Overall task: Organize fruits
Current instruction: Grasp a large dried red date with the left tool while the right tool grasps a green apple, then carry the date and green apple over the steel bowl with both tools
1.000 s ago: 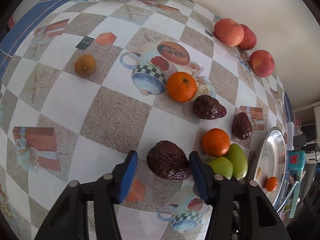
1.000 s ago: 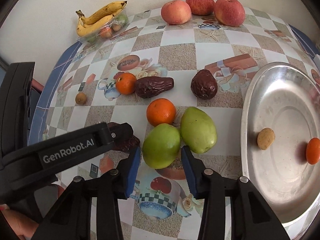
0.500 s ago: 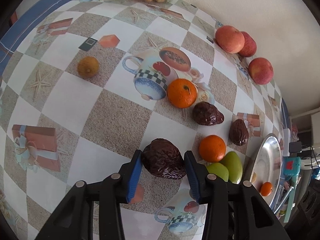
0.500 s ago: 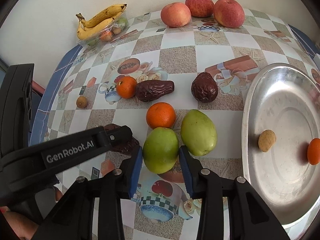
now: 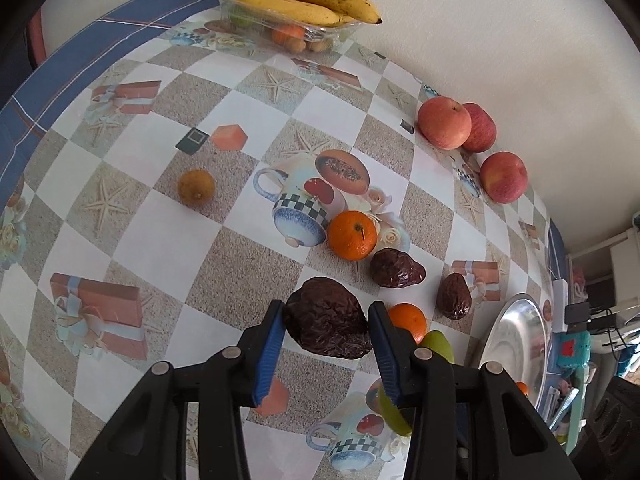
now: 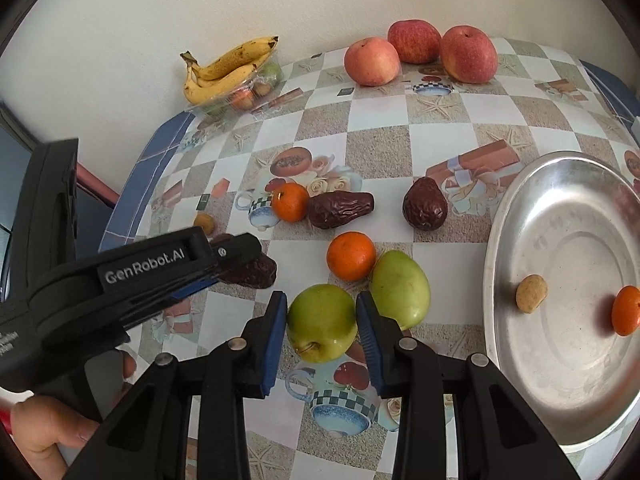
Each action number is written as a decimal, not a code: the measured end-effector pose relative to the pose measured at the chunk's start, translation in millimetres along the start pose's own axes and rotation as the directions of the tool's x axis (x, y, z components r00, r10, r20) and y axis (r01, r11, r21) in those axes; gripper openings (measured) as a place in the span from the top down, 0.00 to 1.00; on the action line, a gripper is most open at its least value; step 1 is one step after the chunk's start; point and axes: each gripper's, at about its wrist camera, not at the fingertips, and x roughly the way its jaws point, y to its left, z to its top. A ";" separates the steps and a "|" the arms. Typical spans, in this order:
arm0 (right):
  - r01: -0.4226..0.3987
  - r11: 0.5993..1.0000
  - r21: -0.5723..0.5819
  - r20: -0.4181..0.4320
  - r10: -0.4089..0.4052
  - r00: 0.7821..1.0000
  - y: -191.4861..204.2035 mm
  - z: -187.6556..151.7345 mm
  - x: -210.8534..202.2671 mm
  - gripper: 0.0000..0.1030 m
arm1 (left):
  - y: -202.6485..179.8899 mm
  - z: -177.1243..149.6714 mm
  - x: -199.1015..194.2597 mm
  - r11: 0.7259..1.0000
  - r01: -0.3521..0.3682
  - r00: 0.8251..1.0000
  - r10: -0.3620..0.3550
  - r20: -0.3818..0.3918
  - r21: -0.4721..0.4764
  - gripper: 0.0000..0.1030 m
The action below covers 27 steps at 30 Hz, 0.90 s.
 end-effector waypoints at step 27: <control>0.053 0.996 -0.072 -0.136 -0.063 0.989 10.3 -16.6 38.3 0.57 | 7.7 -2.7 12.0 0.999 -0.032 0.999 0.030 -0.041 -0.032 0.56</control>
